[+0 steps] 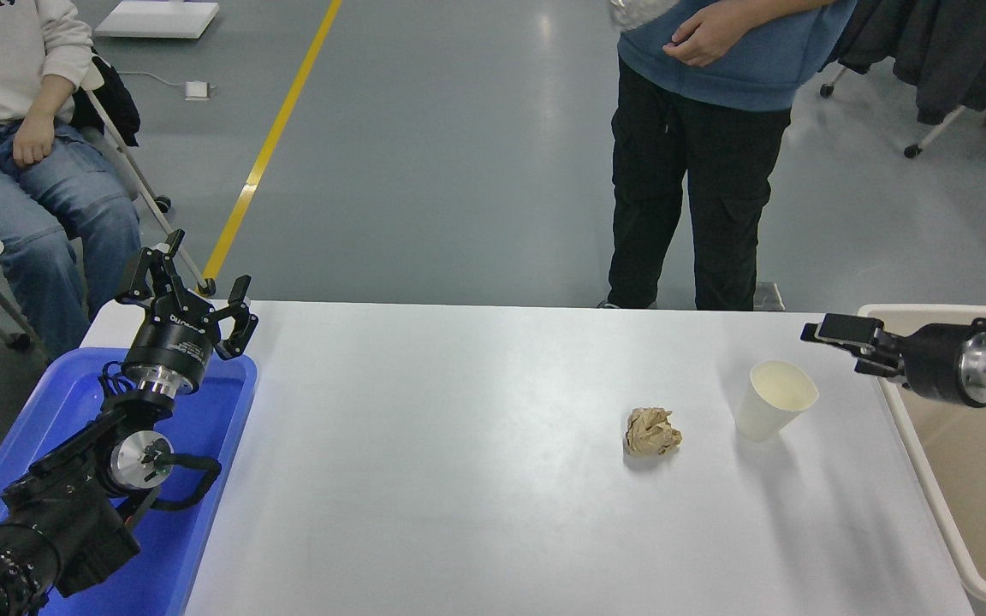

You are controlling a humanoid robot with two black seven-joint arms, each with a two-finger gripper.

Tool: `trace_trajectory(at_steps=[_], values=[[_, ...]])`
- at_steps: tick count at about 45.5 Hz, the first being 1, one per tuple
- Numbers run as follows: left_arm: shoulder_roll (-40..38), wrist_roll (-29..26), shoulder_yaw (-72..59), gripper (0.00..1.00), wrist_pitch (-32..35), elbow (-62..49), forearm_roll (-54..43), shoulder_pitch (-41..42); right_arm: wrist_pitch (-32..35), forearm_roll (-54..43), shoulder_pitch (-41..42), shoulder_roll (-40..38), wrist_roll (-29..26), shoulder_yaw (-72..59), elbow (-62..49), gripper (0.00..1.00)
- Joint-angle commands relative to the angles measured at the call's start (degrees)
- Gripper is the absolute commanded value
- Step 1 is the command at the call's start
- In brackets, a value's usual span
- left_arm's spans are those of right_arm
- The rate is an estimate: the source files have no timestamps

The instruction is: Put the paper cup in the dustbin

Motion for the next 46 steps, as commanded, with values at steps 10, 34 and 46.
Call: trace_trajectory(at_steps=[10, 34, 46], values=[[0.0, 0.0, 0.0, 1.0, 0.1, 0.0, 0.1, 0.0, -0.6, -2.1, 1.5, 7.1, 0.2, -5.6, -5.9, 1.0], [0.0, 0.0, 0.0, 1.0, 0.1, 0.0, 0.0, 0.0, -4.6, -2.4, 0.8, 14.5, 5.1, -13.9, -16.0, 1.0], [-0.1, 0.0, 0.0, 1.0, 0.1, 0.0, 0.0, 0.0, -5.9, -2.3, -0.4, 17.0, 5.9, -14.7, -19.8, 1.0]])
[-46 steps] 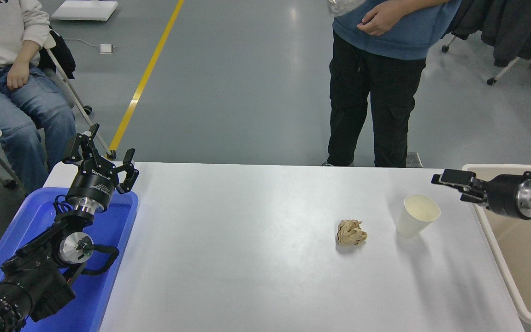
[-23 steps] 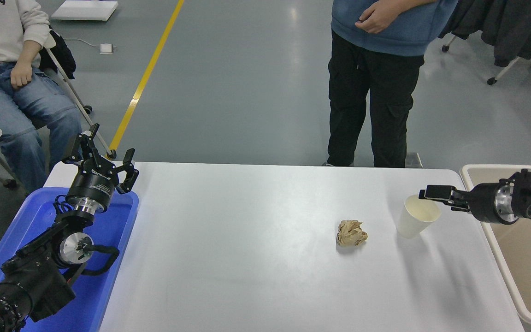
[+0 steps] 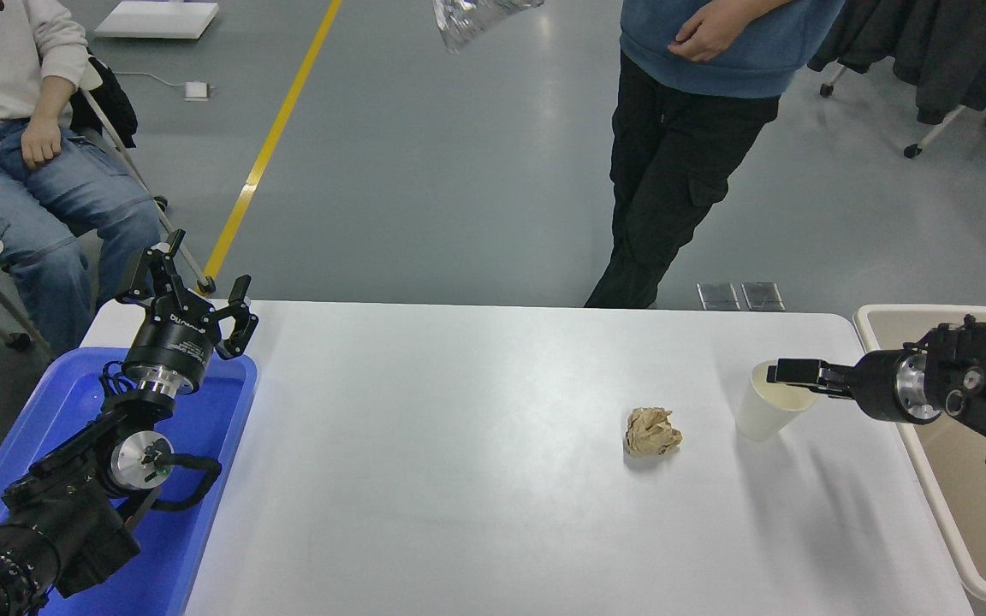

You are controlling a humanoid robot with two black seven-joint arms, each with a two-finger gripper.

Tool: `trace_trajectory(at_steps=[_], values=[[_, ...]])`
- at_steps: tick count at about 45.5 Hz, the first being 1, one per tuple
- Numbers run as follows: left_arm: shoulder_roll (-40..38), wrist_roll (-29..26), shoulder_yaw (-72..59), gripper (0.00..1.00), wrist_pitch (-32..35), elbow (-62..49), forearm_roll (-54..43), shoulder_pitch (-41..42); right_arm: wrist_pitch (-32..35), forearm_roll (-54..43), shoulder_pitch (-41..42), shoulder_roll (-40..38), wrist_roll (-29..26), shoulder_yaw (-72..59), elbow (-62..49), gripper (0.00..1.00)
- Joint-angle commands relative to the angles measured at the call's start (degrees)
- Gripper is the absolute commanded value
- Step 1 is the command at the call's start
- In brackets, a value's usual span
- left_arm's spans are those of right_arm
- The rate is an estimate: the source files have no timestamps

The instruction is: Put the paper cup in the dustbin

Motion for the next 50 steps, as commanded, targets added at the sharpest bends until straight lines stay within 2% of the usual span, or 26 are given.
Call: trace_trajectory(at_steps=[1, 18, 23, 29, 36, 37, 40, 50], values=[[-0.1, 0.0, 0.0, 1.0, 0.0, 0.0, 0.0, 0.0, -1.7, 0.0, -1.0, 2.4, 1.3, -1.6, -3.5, 1.0], [-0.1, 0.0, 0.0, 1.0, 0.1, 0.0, 0.0, 0.0, -2.6, 0.0, -3.8, 5.6, 6.3, -1.8, -9.2, 1.0], [-0.1, 0.0, 0.0, 1.0, 0.0, 0.0, 0.0, 0.0, -3.0, 0.0, -3.9, 5.5, 7.8, -1.8, -9.3, 0.86], [-0.1, 0.0, 0.0, 1.0, 0.1, 0.0, 0.0, 0.0, -3.1, 0.0, -4.1, 5.6, 8.6, -1.8, -9.2, 0.57], [-0.2, 0.0, 0.0, 1.0, 0.1, 0.0, 0.0, 0.0, -3.1, 0.0, -4.1, 5.5, 8.5, -1.9, -9.3, 0.35], [-0.2, 0.0, 0.0, 1.0, 0.0, 0.1, 0.0, 0.0, -3.1, 0.0, -4.1, 5.5, 8.6, -2.1, -9.3, 0.3], [-0.2, 0.0, 0.0, 1.0, 0.1, 0.0, 0.0, 0.0, -3.1, 0.1, -4.0, 5.5, 8.5, -3.3, -9.3, 0.0], [-0.1, 0.0, 0.0, 1.0, 0.0, 0.0, 0.1, 0.0, -3.0, 0.2, -3.1, 5.4, 8.9, -5.8, -10.0, 0.0]])
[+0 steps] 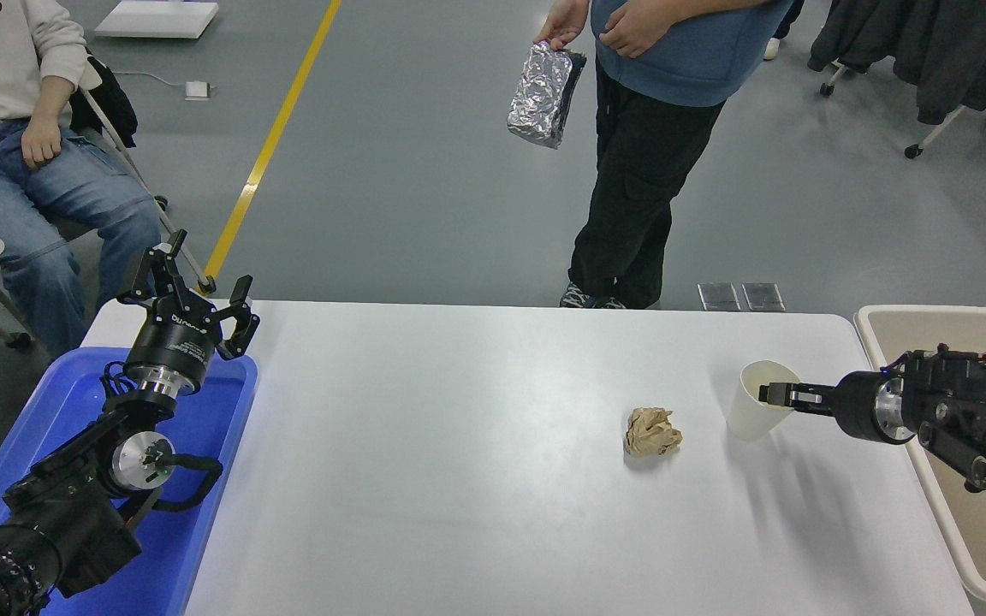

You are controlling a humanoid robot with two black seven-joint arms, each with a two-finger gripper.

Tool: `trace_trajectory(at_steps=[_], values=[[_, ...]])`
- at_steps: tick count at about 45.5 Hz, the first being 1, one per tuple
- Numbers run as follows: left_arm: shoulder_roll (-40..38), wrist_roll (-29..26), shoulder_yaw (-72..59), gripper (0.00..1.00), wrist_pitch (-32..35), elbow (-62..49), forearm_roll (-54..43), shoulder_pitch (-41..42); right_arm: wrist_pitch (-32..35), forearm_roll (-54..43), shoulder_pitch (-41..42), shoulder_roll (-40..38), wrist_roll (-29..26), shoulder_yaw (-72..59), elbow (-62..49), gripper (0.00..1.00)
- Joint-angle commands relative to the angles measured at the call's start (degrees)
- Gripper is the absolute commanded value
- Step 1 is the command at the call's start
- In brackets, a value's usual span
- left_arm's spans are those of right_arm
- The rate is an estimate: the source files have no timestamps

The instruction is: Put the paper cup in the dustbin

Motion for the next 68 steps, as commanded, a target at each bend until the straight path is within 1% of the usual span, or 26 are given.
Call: trace_trajectory(at_steps=[1, 6, 14, 20, 28, 34, 44, 51, 60, 68], values=[[0.1, 0.0, 0.0, 1.0, 0.0, 0.0, 0.0, 0.0, 0.0, 0.1, 0.8, -0.1, 1.1, -2.0, -0.4, 0.0], [0.1, 0.0, 0.0, 1.0, 0.0, 0.1, 0.0, 0.0, 0.5, 0.1, 1.5, -0.3, 3.0, -2.0, -0.4, 0.0], [0.1, 0.0, 0.0, 1.0, 0.0, 0.0, 0.0, 0.0, 1.0, 0.1, 3.1, -0.8, 4.5, -2.0, 0.3, 0.0], [0.2, 0.0, 0.0, 1.0, -0.1, 0.0, 0.1, 0.0, 4.3, 0.3, 6.7, -4.7, 5.7, -2.0, 4.7, 0.0], [0.2, 0.0, -0.1, 1.0, -0.1, 0.0, 0.0, 0.0, 9.0, 0.1, 15.8, -13.9, 5.3, -2.0, 16.4, 0.0], [0.2, 0.0, -0.1, 1.0, -0.1, 0.0, 0.0, 0.0, 14.4, -0.1, 23.4, -20.3, 5.0, -2.1, 22.9, 0.0], [0.2, 0.0, -0.1, 1.0, -0.1, 0.0, 0.1, 0.0, 22.0, -1.8, 35.9, -26.7, 4.7, -4.6, 27.7, 0.0], [0.2, 0.0, -0.2, 1.0, -0.1, 0.0, 0.1, 0.1, 26.1, -1.9, 42.0, -28.7, 4.7, -5.6, 28.5, 0.0], [0.2, 0.0, -0.2, 1.0, -0.1, 0.0, 0.1, 0.1, 26.1, -2.1, 42.3, -30.5, 4.3, -5.6, 27.8, 0.0], [0.2, 0.0, -0.3, 1.0, -0.1, 0.0, 0.1, 0.1, 24.8, -1.1, 40.2, -34.9, 4.2, -4.9, 25.3, 0.0]])
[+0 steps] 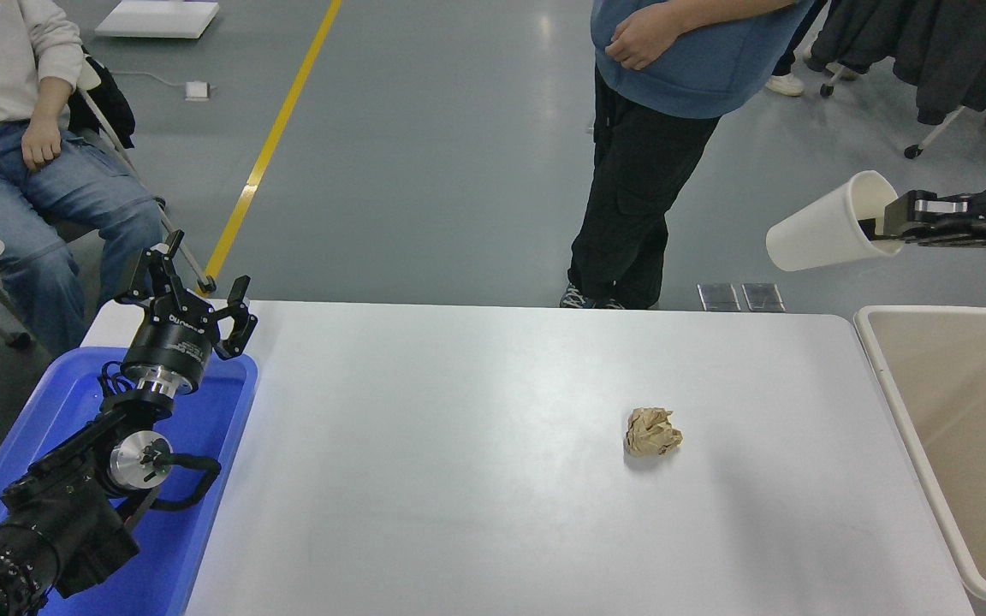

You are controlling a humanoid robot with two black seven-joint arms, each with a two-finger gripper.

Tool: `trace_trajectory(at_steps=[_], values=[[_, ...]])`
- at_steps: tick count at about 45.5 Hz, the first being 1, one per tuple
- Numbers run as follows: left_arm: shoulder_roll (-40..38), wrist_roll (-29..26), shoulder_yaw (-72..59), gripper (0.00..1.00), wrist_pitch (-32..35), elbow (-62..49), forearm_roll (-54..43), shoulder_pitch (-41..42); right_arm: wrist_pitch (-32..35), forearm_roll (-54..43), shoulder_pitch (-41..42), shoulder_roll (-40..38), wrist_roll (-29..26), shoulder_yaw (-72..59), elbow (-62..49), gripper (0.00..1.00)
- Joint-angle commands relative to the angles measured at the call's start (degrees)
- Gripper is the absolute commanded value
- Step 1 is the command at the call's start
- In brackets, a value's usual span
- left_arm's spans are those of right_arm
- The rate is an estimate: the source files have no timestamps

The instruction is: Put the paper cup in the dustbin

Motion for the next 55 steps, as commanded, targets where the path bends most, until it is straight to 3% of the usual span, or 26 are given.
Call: trace_trajectory(at_steps=[1, 13, 30, 38, 44, 55], values=[[0.0, 0.0, -0.1, 1.0, 0.0, 0.0, 0.0, 0.0, 0.0, 1.0, -0.7, -5.2, -0.2, 0.5, -2.2, 0.0], [0.0, 0.1, -0.1, 1.0, 0.0, 0.0, 0.0, 0.0, -1.7, 13.8, -12.0, -10.0, -0.1, 0.9, -14.0, 0.0], [0.0, 0.0, -0.2, 1.0, 0.0, 0.0, 0.0, 0.1, -1.7, 57.5, -42.6, -2.4, -1.5, 1.1, -38.5, 0.0], [0.0, 0.1, -0.2, 1.0, 0.0, 0.0, -0.1, 0.1, -2.3, 76.3, -53.6, 2.0, -7.7, 4.0, -41.0, 0.0], [-0.1, 0.0, -0.2, 1.0, 0.0, 0.0, -0.1, 0.1, -5.8, 82.1, -59.3, 5.5, -14.9, 13.2, -41.0, 0.0], [-0.2, 0.0, -0.1, 1.0, 0.1, 0.0, -0.1, 0.0, -25.2, 82.9, -64.1, 15.5, -31.7, 41.6, -42.5, 0.0]])
